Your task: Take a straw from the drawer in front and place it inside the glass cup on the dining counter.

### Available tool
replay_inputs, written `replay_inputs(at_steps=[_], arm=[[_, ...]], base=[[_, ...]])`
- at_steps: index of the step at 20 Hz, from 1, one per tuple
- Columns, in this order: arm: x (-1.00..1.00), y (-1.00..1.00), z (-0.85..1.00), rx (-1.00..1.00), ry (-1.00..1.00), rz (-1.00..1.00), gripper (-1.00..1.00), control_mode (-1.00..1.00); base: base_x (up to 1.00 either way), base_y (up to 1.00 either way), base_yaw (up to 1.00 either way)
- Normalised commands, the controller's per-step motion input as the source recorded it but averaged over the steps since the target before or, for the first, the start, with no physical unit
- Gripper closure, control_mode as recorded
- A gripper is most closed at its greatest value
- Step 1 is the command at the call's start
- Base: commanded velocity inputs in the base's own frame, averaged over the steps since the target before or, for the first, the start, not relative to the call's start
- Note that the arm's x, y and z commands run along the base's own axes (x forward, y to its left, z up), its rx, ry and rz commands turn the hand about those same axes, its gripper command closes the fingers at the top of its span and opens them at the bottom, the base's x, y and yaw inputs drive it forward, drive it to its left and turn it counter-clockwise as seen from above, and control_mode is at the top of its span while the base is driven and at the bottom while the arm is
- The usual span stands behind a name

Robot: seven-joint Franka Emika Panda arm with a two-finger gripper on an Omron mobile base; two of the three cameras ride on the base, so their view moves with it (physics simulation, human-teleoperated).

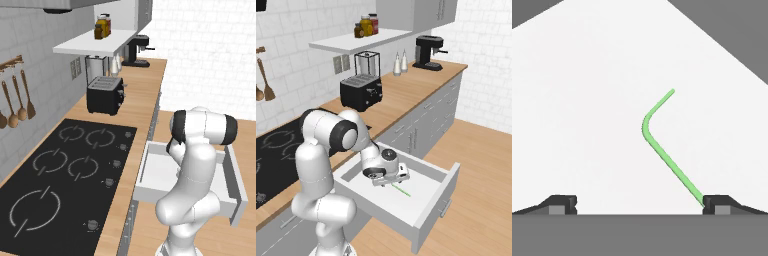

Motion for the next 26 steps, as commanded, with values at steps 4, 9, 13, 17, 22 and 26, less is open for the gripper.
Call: replay_inputs(at_steps=[4,9,13,17,22,26], arm=[[0.01,0.0,-0.07,0.0,0.0,0.0,-1.0,-1.0],[0.02,0.0,-0.15,0.0,0.0,0.0,-1.0,-1.0],[0.05,0.0,-0.07,0.0,0.0,0.0,-1.0,-1.0],[0.06,-0.07,0.0,0.0,0.0,0.0,-1.0,-1.0],[0.13,-0.13,0.0,0.0,0.0,0.0,-1.0,-1.0],[0.13,-0.2,0.0,0.0,0.0,0.0,-1.0,-1.0]], base=[[0.0,0.0,0.0],[0.0,0.0,0.0],[0.0,0.0,0.0],[0.0,0.0,0.0],[0.0,0.0,0.0],[0.0,0.0,0.0]])
